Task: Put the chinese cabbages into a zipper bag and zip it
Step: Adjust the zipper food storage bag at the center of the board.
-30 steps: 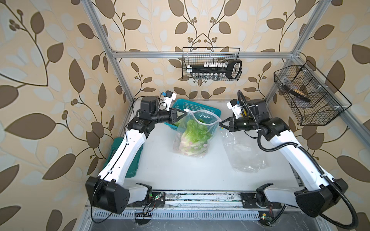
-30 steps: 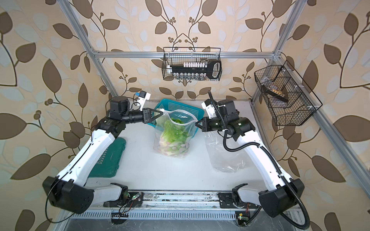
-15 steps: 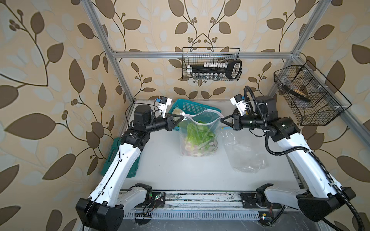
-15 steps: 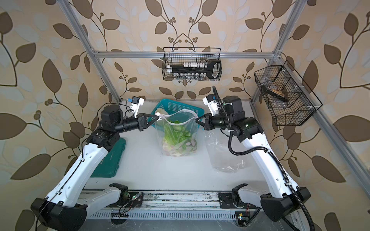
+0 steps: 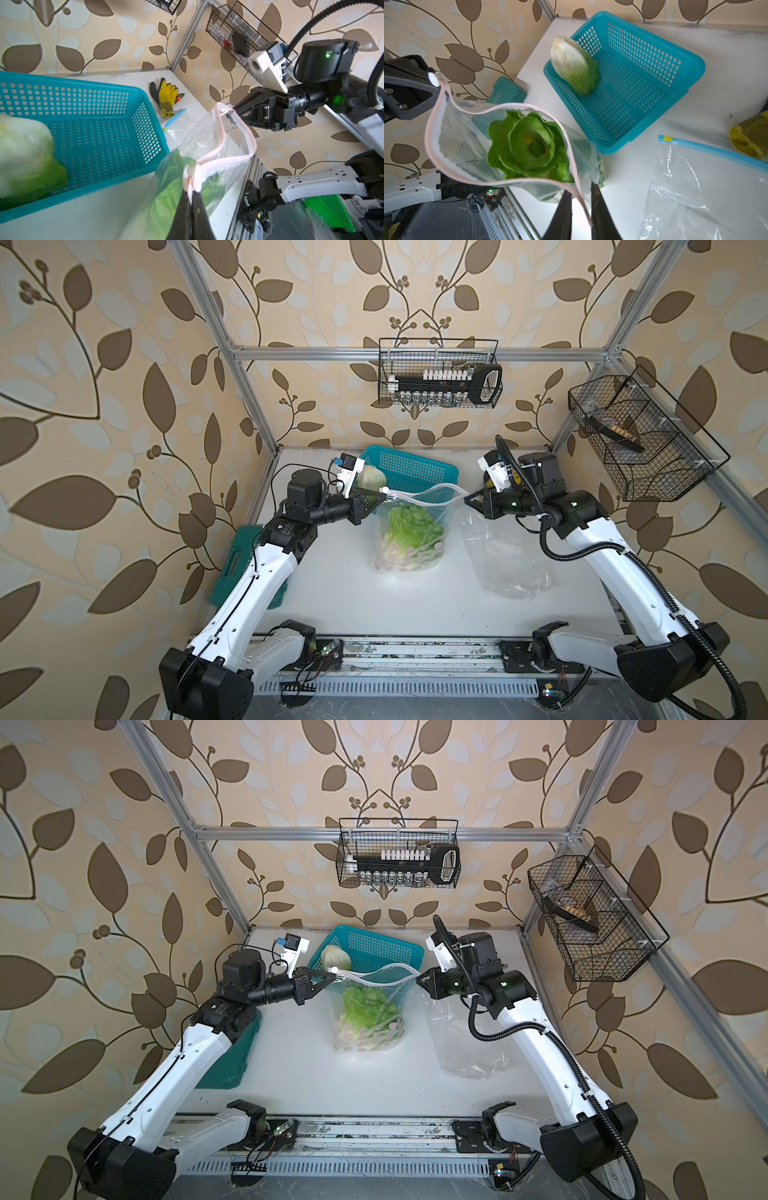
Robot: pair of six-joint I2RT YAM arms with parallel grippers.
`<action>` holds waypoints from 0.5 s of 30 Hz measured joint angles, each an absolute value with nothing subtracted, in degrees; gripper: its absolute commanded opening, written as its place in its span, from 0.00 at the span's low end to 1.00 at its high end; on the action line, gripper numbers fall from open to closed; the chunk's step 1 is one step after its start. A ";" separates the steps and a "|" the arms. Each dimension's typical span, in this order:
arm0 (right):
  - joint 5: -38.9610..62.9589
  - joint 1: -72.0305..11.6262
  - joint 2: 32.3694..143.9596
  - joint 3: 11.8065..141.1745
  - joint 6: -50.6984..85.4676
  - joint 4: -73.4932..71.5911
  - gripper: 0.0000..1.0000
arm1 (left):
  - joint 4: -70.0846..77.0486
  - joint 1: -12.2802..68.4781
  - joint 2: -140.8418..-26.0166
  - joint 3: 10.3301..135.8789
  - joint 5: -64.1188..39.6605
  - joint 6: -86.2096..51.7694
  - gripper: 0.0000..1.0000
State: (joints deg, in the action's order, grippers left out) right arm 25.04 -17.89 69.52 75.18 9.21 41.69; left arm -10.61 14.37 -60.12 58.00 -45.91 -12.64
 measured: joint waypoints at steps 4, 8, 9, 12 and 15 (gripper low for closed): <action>25.58 -17.32 68.29 80.16 8.08 43.81 0.60 | -11.86 14.70 -60.38 61.14 -47.00 -10.70 0.00; 28.21 -17.32 69.49 90.63 7.40 46.50 0.65 | -13.58 15.59 -61.87 65.10 -48.05 -9.26 0.00; 29.21 -17.72 70.50 93.80 7.46 47.00 0.65 | -14.39 16.03 -62.50 66.28 -48.25 -8.84 0.00; 31.20 -21.71 74.37 100.86 7.46 47.09 0.65 | -17.78 17.69 -64.73 69.69 -48.88 -6.72 0.00; 32.86 -26.94 79.48 104.79 7.25 47.72 0.61 | -22.06 19.29 -67.09 72.99 -49.12 -3.79 0.00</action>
State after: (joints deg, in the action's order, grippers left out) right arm 32.86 -26.94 79.48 104.79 7.25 47.72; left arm -22.06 19.29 -67.09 72.99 -49.12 -3.79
